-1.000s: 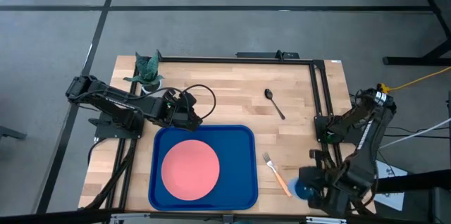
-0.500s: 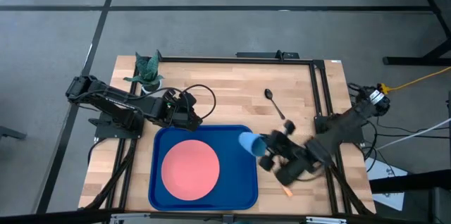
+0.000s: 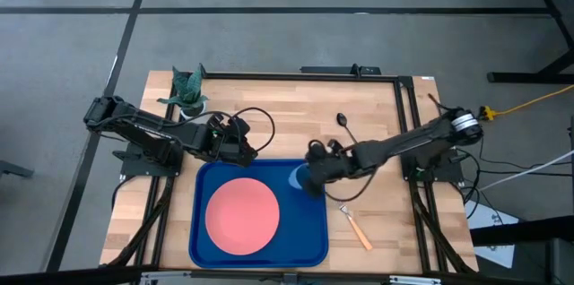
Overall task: Pick and place plate/cup/fork/spoon on tray
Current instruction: Put the blue cup on the blue serving tray to the top left of the pink plate
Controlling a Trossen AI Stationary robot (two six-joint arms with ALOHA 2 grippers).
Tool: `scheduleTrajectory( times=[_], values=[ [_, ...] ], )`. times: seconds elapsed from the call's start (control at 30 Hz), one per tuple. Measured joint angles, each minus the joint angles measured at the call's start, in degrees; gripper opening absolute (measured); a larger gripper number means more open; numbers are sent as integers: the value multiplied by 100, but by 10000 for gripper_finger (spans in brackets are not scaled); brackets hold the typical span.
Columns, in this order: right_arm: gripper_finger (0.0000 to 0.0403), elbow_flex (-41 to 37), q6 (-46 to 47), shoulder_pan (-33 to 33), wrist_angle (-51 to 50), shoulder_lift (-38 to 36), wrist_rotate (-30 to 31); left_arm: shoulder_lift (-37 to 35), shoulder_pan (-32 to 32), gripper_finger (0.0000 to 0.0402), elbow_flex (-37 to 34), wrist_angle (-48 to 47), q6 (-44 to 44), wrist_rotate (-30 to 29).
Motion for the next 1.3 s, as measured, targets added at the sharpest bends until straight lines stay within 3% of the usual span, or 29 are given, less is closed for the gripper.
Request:
scheduleTrajectory(
  times=[0.37, 0.57, 1.17, 1.3],
  values=[
    [7, 1124, -137, -138, -1006, 1126, -628, -2, 0, 0, 0, 27, 0, -2],
    [46, 1171, -147, -138, -985, 1201, -948, -2, 0, 0, 0, 27, 0, 0],
    [59, 1171, -175, -138, -1001, 1199, -759, -2, 0, 0, 0, 27, 0, 0],
    [70, 1171, -206, -110, -1001, 1197, -473, -2, -2, 0, 0, 27, 0, -1]
  ],
)
